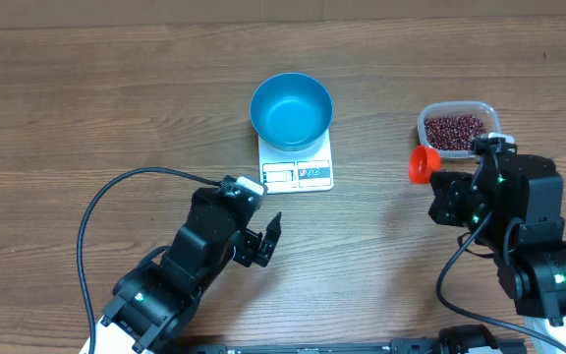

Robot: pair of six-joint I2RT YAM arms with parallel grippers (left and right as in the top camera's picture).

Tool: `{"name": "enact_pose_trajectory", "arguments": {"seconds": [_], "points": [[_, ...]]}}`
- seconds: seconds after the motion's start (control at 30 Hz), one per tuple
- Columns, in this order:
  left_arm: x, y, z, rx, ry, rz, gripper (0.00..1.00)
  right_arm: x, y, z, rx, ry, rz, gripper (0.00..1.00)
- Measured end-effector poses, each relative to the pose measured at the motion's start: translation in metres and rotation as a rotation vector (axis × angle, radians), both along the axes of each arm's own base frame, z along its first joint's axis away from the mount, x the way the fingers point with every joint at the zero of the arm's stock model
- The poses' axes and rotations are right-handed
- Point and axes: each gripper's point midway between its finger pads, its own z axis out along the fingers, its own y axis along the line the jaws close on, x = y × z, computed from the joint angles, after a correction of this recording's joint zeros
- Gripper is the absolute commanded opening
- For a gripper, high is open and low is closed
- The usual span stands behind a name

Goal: Scoop item into bowl and weigh 150g on scale
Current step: 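Move the red scoop with the right gripper over the bean container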

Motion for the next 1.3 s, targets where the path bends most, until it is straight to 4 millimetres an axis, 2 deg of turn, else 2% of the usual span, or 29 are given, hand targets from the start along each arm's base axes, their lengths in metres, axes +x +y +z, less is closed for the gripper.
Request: {"name": "enact_pose_trajectory", "arguments": {"seconds": [0.2,0.33,0.67,0.8,0.9,1.2,1.3], "points": [[0.0,0.0,0.0,0.0,0.0,0.0,0.99,0.006,-0.018,0.001,-0.075,-0.021,-0.081,0.04],[0.0,0.0,0.0,0.0,0.0,0.0,0.99,0.012,-0.038,-0.007,-0.161,0.003,-0.165,0.04],[0.0,0.0,0.0,0.0,0.0,0.0,1.0,0.041,-0.058,-0.058,-0.3,0.175,-0.233,0.04],[0.0,0.0,0.0,0.0,0.0,0.0,1.0,0.053,-0.061,-0.07,-0.343,0.197,-0.232,0.04],[0.0,0.0,0.0,0.0,0.001,0.0,0.99,0.062,-0.062,-0.069,-0.354,0.172,-0.235,0.04],[0.0,0.0,0.0,0.0,0.0,0.0,0.99,0.087,-0.061,-0.049,-0.384,0.044,-0.208,0.04],[0.0,0.0,0.0,0.0,0.0,0.0,0.99,0.095,-0.064,-0.051,-0.428,0.032,-0.193,0.04]]}}
